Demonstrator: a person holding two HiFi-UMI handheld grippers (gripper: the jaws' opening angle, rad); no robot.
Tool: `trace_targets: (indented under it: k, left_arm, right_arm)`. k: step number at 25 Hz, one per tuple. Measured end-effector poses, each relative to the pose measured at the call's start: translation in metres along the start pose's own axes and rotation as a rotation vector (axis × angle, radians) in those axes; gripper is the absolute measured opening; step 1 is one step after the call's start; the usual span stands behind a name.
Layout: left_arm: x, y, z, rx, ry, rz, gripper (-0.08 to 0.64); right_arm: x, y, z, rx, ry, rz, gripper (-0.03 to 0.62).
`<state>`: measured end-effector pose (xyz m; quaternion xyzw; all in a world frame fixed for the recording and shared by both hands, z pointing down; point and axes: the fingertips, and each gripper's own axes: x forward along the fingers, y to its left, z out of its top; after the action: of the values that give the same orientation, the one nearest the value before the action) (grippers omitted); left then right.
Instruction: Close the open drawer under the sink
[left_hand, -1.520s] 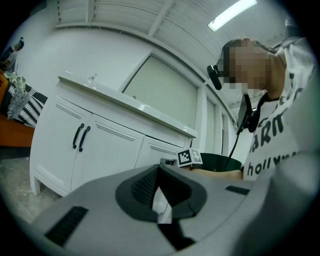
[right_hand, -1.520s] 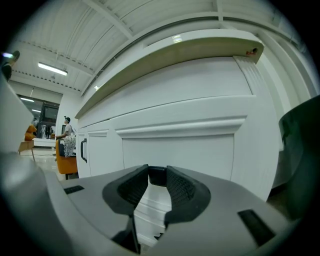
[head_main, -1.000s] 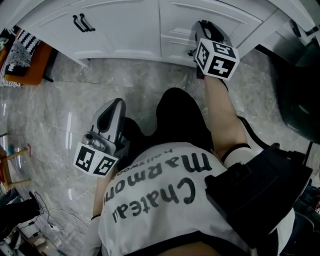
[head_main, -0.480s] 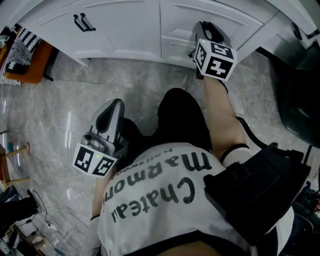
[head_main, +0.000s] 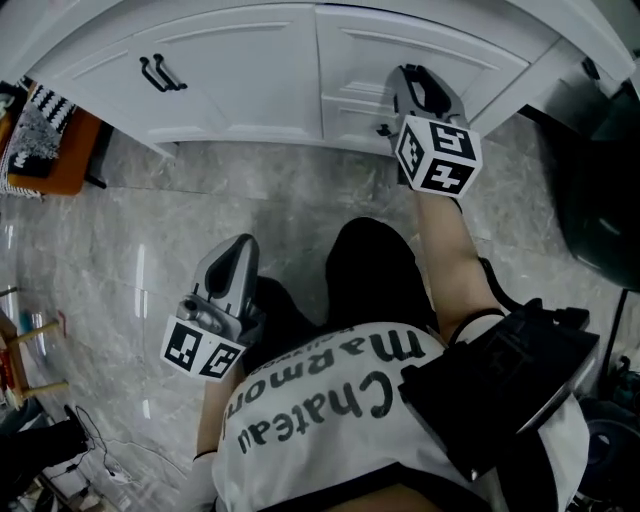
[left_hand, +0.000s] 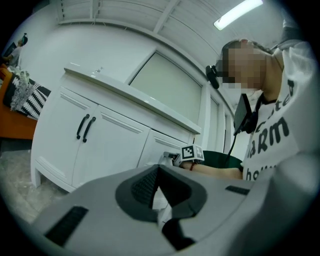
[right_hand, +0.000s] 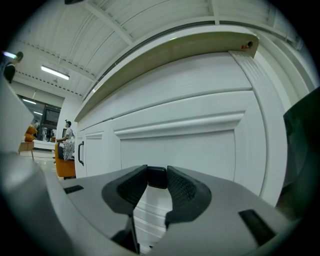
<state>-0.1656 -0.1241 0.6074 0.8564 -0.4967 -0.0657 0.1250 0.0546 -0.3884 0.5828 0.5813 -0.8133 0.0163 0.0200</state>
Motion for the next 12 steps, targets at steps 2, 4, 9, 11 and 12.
trace_targets:
  k: [2, 4, 9, 11, 12]
  left_arm:
    - [0.002, 0.014, 0.0, -0.023, -0.002, 0.004, 0.008]
    - [0.004, 0.024, 0.005, -0.043, -0.009, 0.008, 0.008]
    - [-0.006, 0.011, 0.034, -0.095, -0.012, -0.037, 0.008]
    - [-0.011, 0.006, 0.048, -0.121, -0.003, -0.042, 0.008]
    - [-0.013, 0.004, 0.054, -0.129, 0.006, -0.036, 0.008]
  right_arm:
    - [-0.001, 0.0, 0.001, -0.002, 0.003, 0.009, 0.13]
    - [-0.001, -0.002, 0.001, -0.001, 0.021, 0.001, 0.129]
    - [0.004, -0.002, 0.003, 0.014, 0.132, 0.0, 0.127]
    - [0.007, -0.003, 0.003, 0.029, 0.176, -0.004, 0.127]
    - [0.008, -0.004, 0.003, 0.038, 0.197, -0.009, 0.127]
